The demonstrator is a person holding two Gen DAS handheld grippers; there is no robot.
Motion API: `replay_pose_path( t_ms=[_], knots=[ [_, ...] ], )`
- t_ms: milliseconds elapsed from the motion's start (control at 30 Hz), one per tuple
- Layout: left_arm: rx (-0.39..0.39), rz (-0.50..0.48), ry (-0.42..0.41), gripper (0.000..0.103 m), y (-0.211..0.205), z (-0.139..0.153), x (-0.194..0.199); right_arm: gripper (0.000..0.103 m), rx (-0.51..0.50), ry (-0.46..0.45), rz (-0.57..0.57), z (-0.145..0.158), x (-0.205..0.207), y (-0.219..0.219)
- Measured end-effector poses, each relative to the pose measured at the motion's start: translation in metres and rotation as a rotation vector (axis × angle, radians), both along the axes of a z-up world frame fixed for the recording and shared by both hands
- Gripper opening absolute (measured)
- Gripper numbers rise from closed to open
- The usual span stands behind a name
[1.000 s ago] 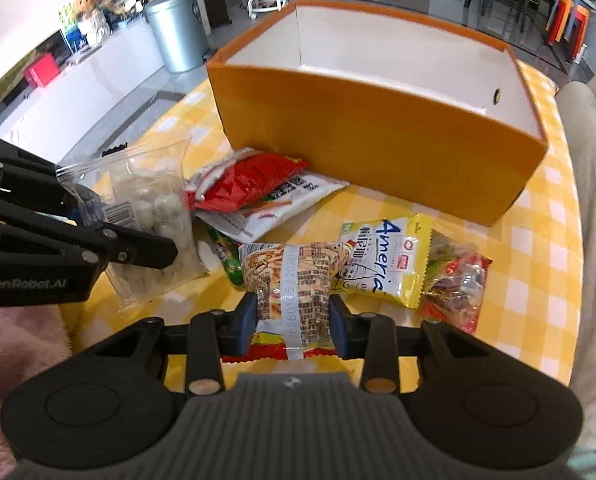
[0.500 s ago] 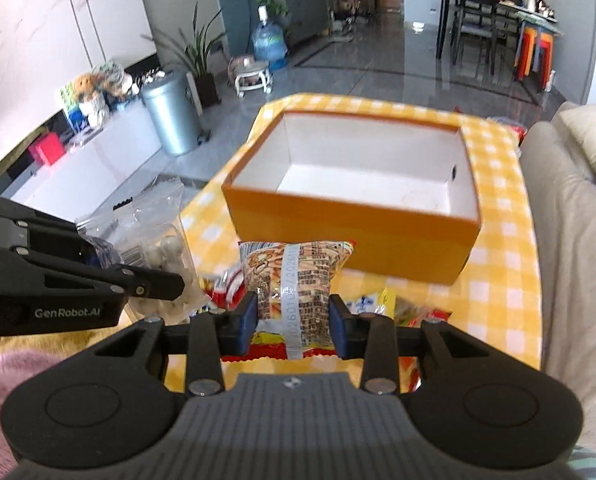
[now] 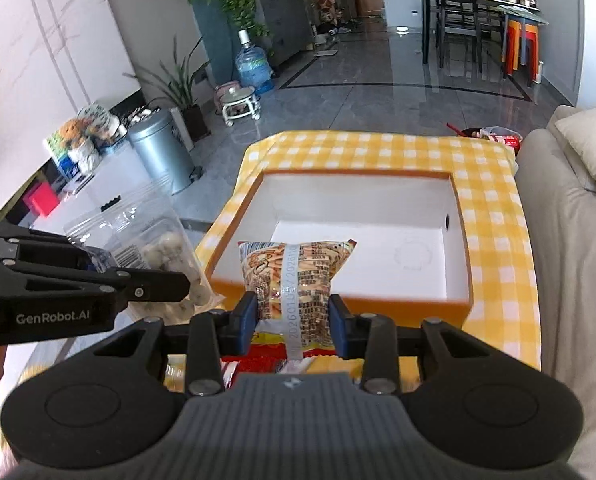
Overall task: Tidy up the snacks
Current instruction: 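Lift both held bags and carry them over the orange box, then open both tools to drop the bags into the orange box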
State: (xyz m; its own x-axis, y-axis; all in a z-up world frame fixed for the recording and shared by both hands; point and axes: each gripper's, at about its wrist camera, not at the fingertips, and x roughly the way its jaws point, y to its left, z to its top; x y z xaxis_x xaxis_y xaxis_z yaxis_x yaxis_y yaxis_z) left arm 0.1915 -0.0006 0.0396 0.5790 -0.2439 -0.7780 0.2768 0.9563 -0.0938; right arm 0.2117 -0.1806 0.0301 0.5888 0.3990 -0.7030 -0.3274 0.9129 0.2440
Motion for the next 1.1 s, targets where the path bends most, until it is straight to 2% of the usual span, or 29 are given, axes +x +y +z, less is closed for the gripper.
replay_pose_path(
  t_ms=[100,233,500,733,933,1100],
  knots=[
    [0.031,0.004,0.018,0.018,-0.003,-0.001,0.027,0.036,-0.013,-0.005,-0.022,-0.004,0.028,0.002],
    [0.090,0.005,0.075,0.018,-0.011,-0.017,0.062,0.036,-0.026,0.019,-0.043,-0.020,0.065,0.005],
    [0.185,-0.013,0.164,0.018,-0.020,-0.050,0.117,0.036,-0.041,0.106,-0.065,-0.062,0.126,0.012],
    [0.254,-0.029,0.274,0.018,-0.021,-0.087,0.140,0.036,-0.059,0.217,-0.034,-0.103,0.162,0.024],
    [0.313,-0.029,0.327,0.018,-0.018,-0.110,0.147,0.036,-0.051,0.340,-0.001,-0.135,0.177,0.035],
    [0.326,-0.030,0.373,0.018,-0.015,-0.123,0.151,0.037,-0.049,0.409,0.019,-0.151,0.183,0.044]
  ],
)
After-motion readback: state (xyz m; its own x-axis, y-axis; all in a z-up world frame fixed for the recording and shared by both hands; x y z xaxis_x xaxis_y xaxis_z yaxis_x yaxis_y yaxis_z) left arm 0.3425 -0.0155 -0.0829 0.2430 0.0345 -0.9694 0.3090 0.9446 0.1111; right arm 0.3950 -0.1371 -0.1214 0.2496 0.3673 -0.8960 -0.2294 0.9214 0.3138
